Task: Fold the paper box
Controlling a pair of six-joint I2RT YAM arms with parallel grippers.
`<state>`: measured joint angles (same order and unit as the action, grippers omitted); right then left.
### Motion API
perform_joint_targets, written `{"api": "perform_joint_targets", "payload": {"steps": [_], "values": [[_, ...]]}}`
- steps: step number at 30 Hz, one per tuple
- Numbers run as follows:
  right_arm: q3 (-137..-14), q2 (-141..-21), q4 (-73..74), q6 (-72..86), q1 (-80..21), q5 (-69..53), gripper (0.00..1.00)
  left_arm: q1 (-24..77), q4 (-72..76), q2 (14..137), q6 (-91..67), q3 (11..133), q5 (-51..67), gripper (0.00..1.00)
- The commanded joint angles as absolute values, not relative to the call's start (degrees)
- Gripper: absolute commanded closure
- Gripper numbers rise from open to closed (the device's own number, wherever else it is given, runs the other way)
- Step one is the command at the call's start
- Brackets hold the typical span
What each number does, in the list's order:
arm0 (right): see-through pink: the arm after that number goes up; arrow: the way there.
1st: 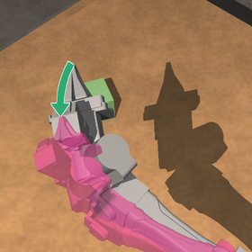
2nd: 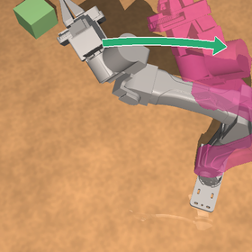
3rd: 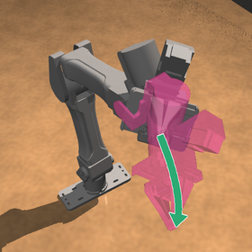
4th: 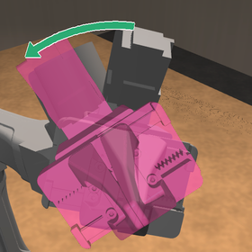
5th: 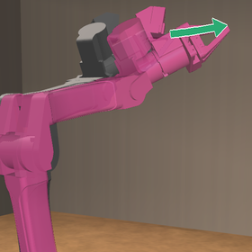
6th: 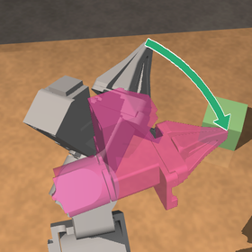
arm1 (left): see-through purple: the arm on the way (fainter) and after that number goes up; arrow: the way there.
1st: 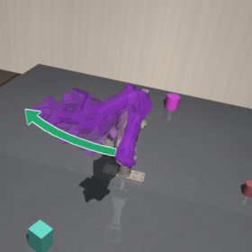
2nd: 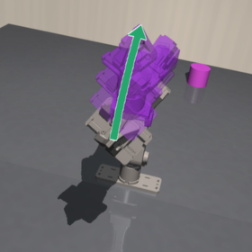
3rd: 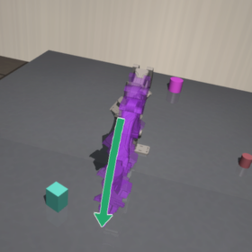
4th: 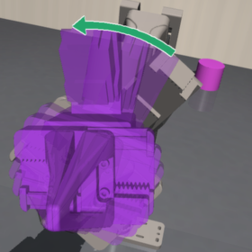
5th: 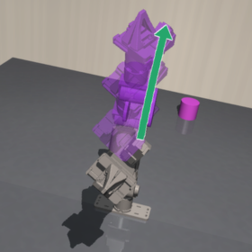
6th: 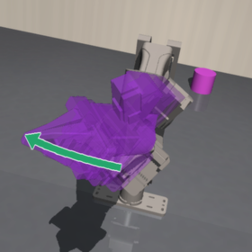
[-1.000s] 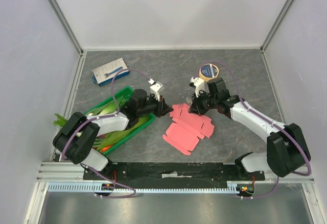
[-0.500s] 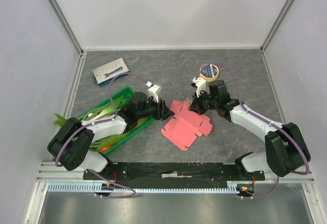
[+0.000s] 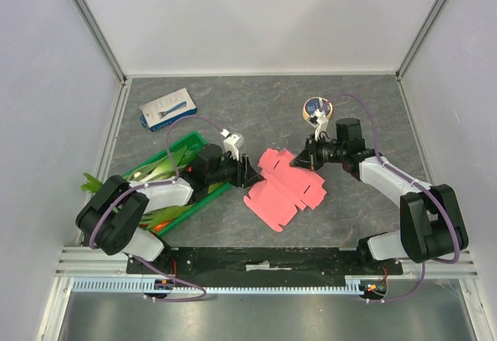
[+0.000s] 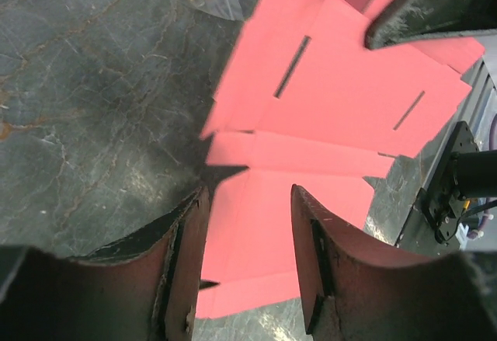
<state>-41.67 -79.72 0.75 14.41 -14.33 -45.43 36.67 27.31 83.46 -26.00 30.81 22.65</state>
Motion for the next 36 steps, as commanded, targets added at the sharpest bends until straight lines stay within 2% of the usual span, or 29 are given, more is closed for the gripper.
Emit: {"api": "perform_joint_targets", "payload": {"steps": [1,4,8,12,17,21,24,36], "values": [[-43.0,-79.7,-0.1,15.5,-13.4,-50.5,1.0,34.8,34.0,86.3,-28.0,32.7,26.6,0.48],[-43.2,-79.9,-0.2,15.4,-13.3,-51.0,1.0,33.1,34.3,88.4,-27.1,34.4,28.6,0.57],[-43.8,-79.8,-0.1,15.6,-13.0,-51.1,1.0,32.8,34.4,90.3,-26.4,35.5,29.5,0.55],[-43.9,-80.2,-0.5,16.3,-13.0,-51.0,1.0,32.8,40.7,92.5,-28.8,34.7,32.6,0.55],[-44.0,-80.5,-1.6,17.0,-13.0,-50.8,1.0,32.9,41.9,93.9,-28.7,34.8,33.3,0.59],[-44.0,-80.8,-2.6,17.7,-13.0,-50.5,1.0,33.0,42.5,94.2,-28.8,34.7,33.0,0.69],[-43.5,-80.6,-4.0,18.9,-13.0,-50.3,1.0,33.4,42.5,94.5,-28.8,34.8,33.0,0.72],[-43.4,-80.9,-5.9,20.0,-13.0,-50.5,1.0,33.7,40.7,95.1,-27.8,34.6,31.6,0.58]]}}
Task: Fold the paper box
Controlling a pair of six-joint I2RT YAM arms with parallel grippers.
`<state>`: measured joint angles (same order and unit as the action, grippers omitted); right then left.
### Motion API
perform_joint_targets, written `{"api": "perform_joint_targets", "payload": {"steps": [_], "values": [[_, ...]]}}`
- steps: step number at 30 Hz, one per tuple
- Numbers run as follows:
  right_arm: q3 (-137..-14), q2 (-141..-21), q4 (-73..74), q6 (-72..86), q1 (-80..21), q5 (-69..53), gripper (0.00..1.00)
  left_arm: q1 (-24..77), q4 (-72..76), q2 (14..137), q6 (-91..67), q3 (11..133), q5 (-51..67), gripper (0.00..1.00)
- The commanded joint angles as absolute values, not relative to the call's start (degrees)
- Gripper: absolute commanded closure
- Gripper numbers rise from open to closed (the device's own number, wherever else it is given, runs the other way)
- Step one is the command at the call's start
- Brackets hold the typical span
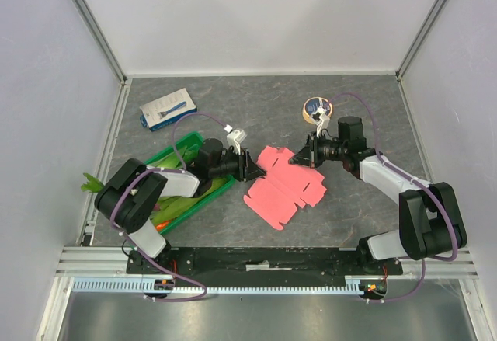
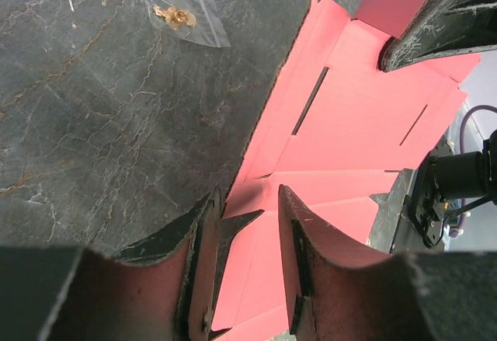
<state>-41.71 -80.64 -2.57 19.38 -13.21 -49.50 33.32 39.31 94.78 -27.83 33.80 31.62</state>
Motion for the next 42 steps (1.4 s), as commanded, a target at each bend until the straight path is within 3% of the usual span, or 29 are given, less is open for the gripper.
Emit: {"api": "perform_joint_targets", "payload": {"steps": [1,5,10,19,24,34,42], "values": [[-43.3,-80.9,-6.0,20.1,-13.0,-50.7,1.0,33.7,40.7,94.9,-27.9,34.6,31.4,0.57],[-43.3,-80.9,-6.1,20.1,-13.0,-50.7,1.0,33.7,40.7,95.4,-27.6,35.1,31.7,0.66],[-42.7,-80.4,-6.3,20.2,-13.0,-49.2,1.0,35.3,42.0,95.2,-26.7,34.8,29.2,0.85],[-40.7,-73.8,-3.9,16.2,-22.2,-29.0,1.0,43.1,44.6,93.3,-20.3,32.3,11.4,0.93],[-39.5,-70.3,-2.5,5.7,-31.3,-15.2,1.0,46.6,47.4,93.8,-16.9,30.7,1.2,0.93],[-31.5,-68.5,-7.7,-6.2,-43.9,-3.3,1.0,46.8,53.0,97.0,-19.3,28.5,0.8,0.91],[-29.7,-68.5,-8.2,-8.6,-45.1,-1.6,1.0,46.8,52.6,91.6,-21.1,23.6,3.0,0.61]]}}
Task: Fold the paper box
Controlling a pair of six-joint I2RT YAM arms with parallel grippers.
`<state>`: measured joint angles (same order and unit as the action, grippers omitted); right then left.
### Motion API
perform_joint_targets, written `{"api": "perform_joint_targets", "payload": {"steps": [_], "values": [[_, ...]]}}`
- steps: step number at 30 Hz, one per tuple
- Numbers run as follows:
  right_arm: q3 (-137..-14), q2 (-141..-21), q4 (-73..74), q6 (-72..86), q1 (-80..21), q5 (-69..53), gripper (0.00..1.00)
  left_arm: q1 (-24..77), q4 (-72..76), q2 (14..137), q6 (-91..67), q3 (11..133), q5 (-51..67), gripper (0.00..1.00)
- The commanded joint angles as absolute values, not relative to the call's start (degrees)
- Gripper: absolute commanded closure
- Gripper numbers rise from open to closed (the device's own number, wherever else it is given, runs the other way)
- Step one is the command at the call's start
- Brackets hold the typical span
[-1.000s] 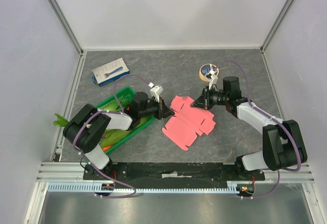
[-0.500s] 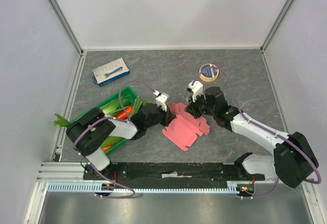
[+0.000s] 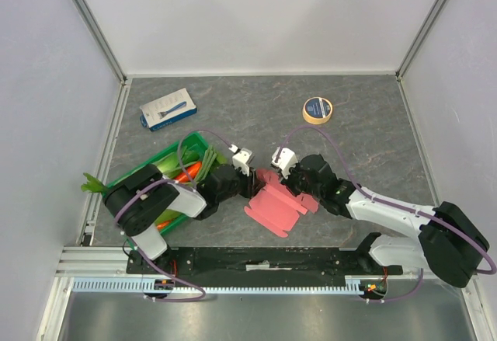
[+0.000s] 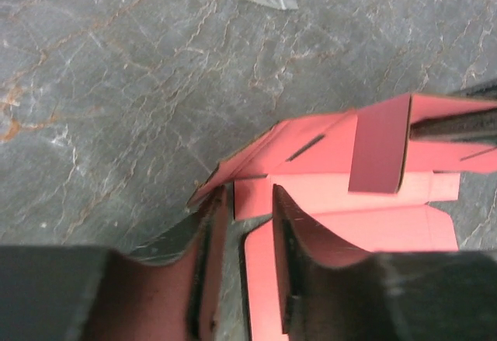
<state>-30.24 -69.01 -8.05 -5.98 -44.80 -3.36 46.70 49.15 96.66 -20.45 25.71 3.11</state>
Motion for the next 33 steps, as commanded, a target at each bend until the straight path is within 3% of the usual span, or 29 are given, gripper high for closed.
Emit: {"api": "perform_joint_targets", "payload": {"steps": [1,9,16,27,33], "values": [[-29.6,-68.4,-8.3,-8.8,-45.3,-1.7,1.0,46.8,50.0,90.1,-21.7,23.1,3.6,0.59],[-30.4,-69.4,-7.9,-10.2,-45.2,-0.9,1.0,46.8,37.5,71.9,-20.4,22.8,4.7,0.5],[-30.6,-70.0,-8.3,-10.0,-45.3,-1.5,1.0,46.8,28.2,78.1,-13.6,32.9,5.4,0.54],[-30.4,-69.3,-8.3,-9.4,-45.2,-1.6,1.0,47.5,27.7,81.6,-10.6,34.7,5.2,0.55],[-30.4,-69.3,-8.4,-9.3,-45.2,-1.8,1.0,49.0,27.9,84.5,-9.4,36.6,2.7,0.62]]}}
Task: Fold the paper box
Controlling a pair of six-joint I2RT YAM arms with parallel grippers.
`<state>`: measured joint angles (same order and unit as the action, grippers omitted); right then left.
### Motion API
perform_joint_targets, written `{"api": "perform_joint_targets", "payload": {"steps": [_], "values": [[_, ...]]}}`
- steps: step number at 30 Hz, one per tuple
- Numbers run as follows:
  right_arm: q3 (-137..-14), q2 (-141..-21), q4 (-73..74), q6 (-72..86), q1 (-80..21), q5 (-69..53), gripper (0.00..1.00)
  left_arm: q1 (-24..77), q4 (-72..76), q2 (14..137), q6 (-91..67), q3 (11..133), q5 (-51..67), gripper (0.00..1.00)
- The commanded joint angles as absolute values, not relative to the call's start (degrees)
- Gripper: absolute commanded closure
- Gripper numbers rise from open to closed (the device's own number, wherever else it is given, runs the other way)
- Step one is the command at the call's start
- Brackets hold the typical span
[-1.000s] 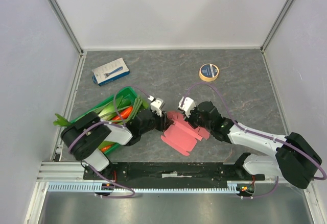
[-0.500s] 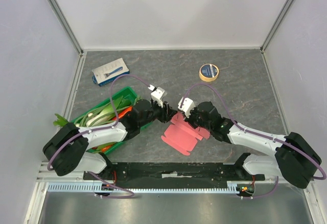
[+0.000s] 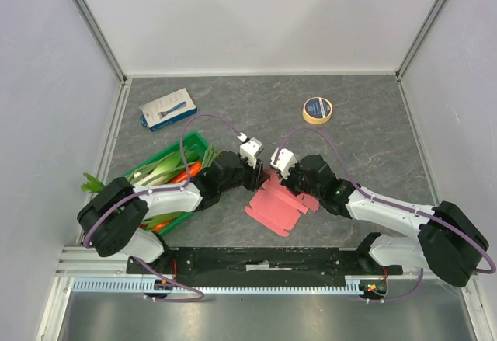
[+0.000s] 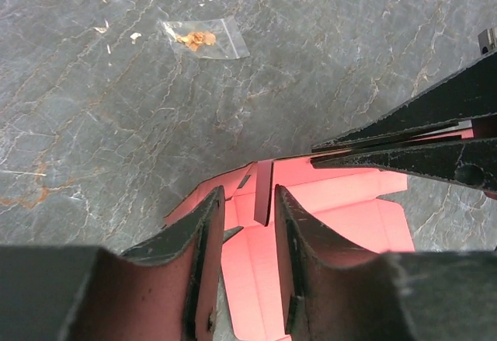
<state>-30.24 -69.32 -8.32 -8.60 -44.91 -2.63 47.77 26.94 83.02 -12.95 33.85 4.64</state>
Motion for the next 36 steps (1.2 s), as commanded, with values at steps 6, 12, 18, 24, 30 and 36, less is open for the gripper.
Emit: {"api": "perform_joint_targets", "payload": {"steps": [6,12,18,24,30,36], "values": [[-32.7,-70.6,-4.9,-5.3,-45.2,-0.4,0.9,51.7,28.7,85.6,-9.7,37.4,-7.5,0.9],[-45.6,-70.2,14.5,11.0,-45.2,15.4,0.39,53.5,32.1,86.1,-12.6,35.4,-17.4,0.98],[-59.6,-69.3,34.7,27.8,-43.9,21.2,0.1,55.5,35.6,87.7,-15.1,34.9,-24.8,0.98],[-61.3,-67.1,40.2,65.1,-39.2,16.9,0.14,57.7,37.8,89.4,-16.3,35.2,-30.5,0.98],[-47.2,-62.9,20.9,93.9,-38.9,5.3,0.38,59.0,41.8,89.3,-15.8,33.2,-34.9,0.98],[-46.1,-67.1,20.0,103.9,-39.0,5.3,0.43,59.1,44.6,88.9,-14.4,32.1,-35.9,0.98]]}}
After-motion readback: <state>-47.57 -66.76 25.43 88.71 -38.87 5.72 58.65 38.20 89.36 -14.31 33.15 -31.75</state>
